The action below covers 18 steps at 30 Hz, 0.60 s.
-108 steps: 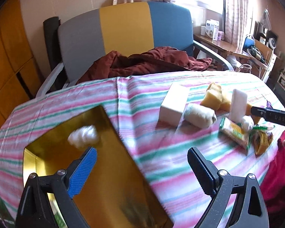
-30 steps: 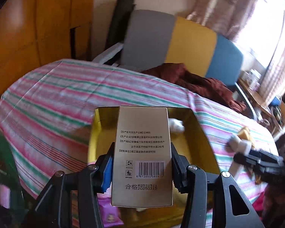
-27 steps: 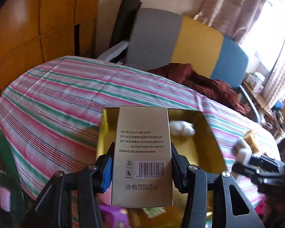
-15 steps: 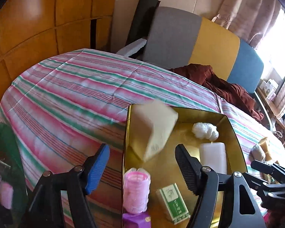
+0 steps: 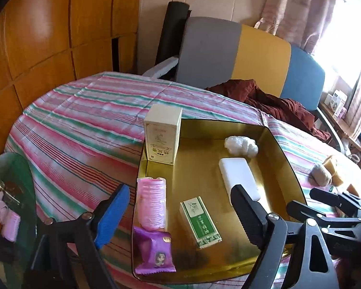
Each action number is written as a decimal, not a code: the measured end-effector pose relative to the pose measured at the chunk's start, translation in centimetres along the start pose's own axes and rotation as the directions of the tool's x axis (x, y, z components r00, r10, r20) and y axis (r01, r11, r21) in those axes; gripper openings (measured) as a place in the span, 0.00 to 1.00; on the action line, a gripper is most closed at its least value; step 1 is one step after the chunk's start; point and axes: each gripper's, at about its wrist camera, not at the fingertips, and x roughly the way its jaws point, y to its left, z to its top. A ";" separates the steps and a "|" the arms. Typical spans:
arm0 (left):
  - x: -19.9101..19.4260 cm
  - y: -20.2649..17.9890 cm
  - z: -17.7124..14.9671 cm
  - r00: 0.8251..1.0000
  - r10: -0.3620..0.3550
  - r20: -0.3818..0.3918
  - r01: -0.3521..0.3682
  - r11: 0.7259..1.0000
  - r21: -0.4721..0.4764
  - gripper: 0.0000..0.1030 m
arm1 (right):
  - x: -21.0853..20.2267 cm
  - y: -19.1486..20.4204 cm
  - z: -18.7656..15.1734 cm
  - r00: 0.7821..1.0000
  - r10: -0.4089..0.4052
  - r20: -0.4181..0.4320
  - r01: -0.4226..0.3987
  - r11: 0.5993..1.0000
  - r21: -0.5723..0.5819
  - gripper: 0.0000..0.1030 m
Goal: Organize objects
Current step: 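Place the white box in the gold tray with the left tool while the right tool places the white sponge, then move both tools back toward the yellow sponges and snack packets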
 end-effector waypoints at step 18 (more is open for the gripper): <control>-2.3 -3.6 -1.6 0.998 0.038 0.043 -0.042 0.993 0.110 0.89 | -2.5 -0.7 -1.3 0.992 -0.072 0.098 0.072 0.997 0.010 0.78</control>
